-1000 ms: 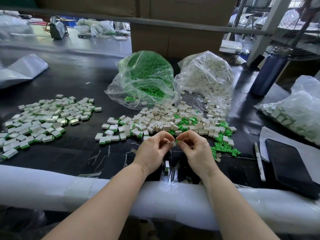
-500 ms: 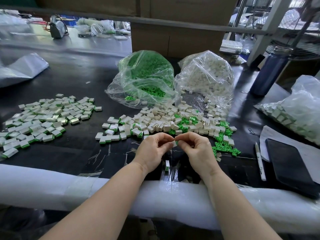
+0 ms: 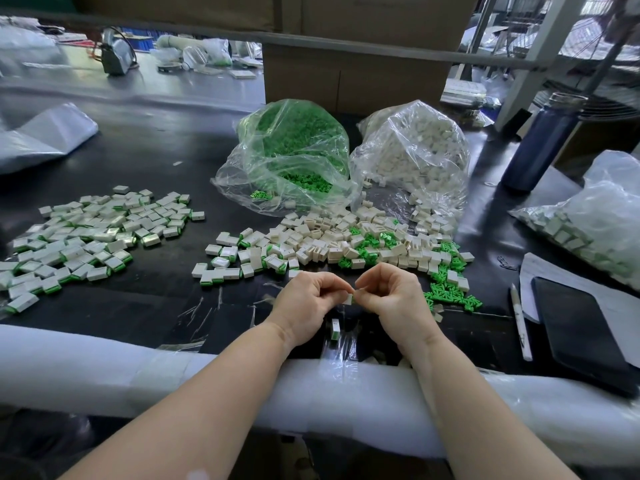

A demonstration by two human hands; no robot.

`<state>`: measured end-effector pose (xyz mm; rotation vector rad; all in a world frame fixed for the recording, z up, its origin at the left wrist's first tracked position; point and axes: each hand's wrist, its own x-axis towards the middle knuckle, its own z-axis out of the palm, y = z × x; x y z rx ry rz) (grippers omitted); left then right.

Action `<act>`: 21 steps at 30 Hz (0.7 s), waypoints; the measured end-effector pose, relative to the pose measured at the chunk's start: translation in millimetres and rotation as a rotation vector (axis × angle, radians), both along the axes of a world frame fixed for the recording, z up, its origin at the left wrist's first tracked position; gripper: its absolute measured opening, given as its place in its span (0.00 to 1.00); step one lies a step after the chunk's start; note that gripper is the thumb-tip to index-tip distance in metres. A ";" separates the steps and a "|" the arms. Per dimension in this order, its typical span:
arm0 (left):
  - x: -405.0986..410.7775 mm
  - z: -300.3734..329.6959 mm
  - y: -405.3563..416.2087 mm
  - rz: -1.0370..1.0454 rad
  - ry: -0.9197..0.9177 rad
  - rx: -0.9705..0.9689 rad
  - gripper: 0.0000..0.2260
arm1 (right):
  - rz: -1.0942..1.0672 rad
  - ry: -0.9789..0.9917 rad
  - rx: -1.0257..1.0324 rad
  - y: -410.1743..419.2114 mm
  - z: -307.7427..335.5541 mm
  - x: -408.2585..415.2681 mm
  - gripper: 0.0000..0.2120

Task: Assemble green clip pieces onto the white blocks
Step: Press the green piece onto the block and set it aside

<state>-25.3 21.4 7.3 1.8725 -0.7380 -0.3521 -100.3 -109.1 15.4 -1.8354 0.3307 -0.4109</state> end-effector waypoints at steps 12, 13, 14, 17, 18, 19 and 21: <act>-0.2 -2.7 -1.9 -0.004 -0.090 -0.025 0.14 | -0.081 -0.031 0.090 -0.9 -2.0 4.3 0.09; -0.1 -2.6 -2.0 0.006 -0.086 -0.032 0.13 | -0.082 -0.035 0.097 -1.1 -2.3 3.8 0.09; 0.0 -2.4 -2.2 0.018 -0.071 -0.044 0.12 | -0.080 -0.042 0.112 -1.4 -2.3 3.1 0.08; -0.1 -1.1 -2.7 0.027 0.003 -0.095 0.05 | -0.035 -0.068 0.195 -2.4 -1.0 -0.1 0.05; 0.2 -0.9 -2.5 0.031 0.010 -0.097 0.05 | -0.018 -0.070 0.200 -2.3 -0.4 -0.9 0.05; 0.6 -0.8 -2.3 0.034 0.008 -0.089 0.06 | -0.010 -0.064 0.187 -1.9 -0.3 -1.1 0.06; 1.0 -0.7 -1.8 0.031 -0.003 -0.062 0.07 | -0.020 -0.045 0.156 -0.4 -0.9 -0.6 0.06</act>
